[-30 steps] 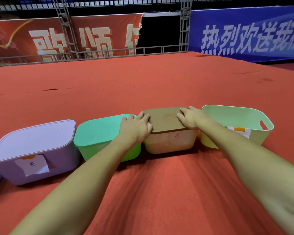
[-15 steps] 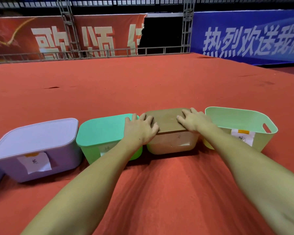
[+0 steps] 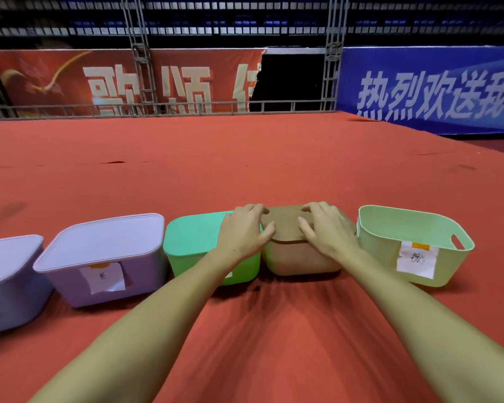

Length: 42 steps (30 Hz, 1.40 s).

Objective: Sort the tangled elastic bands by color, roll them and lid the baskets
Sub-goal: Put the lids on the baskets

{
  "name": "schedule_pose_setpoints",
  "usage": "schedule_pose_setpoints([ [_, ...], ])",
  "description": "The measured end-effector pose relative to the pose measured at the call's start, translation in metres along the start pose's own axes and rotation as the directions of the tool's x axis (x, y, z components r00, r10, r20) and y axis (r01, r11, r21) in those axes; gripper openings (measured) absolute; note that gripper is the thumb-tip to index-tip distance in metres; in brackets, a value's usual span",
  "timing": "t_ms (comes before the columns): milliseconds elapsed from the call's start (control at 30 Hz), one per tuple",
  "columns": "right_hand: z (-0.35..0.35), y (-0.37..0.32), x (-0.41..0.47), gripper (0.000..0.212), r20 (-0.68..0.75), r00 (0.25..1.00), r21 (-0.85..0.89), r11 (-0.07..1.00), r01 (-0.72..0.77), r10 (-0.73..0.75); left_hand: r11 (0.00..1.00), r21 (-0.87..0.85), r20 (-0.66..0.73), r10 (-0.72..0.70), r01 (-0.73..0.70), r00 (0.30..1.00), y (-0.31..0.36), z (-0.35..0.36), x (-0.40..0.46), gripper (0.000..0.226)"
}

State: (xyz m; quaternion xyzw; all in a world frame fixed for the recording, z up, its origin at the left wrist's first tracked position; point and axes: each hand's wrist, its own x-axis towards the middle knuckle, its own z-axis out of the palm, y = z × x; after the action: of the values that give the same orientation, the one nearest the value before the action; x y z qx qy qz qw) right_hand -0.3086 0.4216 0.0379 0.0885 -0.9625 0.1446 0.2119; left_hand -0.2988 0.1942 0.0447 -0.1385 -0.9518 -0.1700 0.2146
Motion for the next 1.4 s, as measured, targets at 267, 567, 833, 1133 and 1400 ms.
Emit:
schedule_pose_setpoints([
  [267, -0.037, -0.096, -0.051, 0.048, -0.051, 0.997, 0.28, 0.957, 0.076, -0.064, 0.996, -0.083, -0.129, -0.038, 0.028, 0.991, -0.019, -0.069, -0.076, 0.049],
  [567, -0.019, -0.22, -0.104, 0.065, 0.034, 0.99, 0.454, 0.884, 0.107, -0.137, 0.986, -0.085, -0.17, -0.153, 0.14, 0.974, -0.087, -0.153, -0.184, 0.058],
  [833, 0.024, -0.345, -0.138, 0.055, 0.13, 0.949, 0.534, 0.826, 0.178, -0.288, 0.963, 0.006, -0.238, -0.262, 0.271, 0.935, -0.186, -0.197, -0.286, 0.039],
  [1133, 0.091, -0.458, -0.167, 0.05, 0.269, 0.837, 0.55, 0.789, 0.273, -0.477, 0.845, 0.148, -0.309, -0.453, 0.513, 0.836, -0.315, -0.209, -0.381, 0.03],
  [1400, 0.148, -0.522, -0.184, 0.049, 0.385, 0.731, 0.578, 0.765, 0.285, -0.564, 0.582, 0.24, -0.341, -0.699, 0.777, 0.629, -0.425, -0.203, -0.463, 0.039],
])
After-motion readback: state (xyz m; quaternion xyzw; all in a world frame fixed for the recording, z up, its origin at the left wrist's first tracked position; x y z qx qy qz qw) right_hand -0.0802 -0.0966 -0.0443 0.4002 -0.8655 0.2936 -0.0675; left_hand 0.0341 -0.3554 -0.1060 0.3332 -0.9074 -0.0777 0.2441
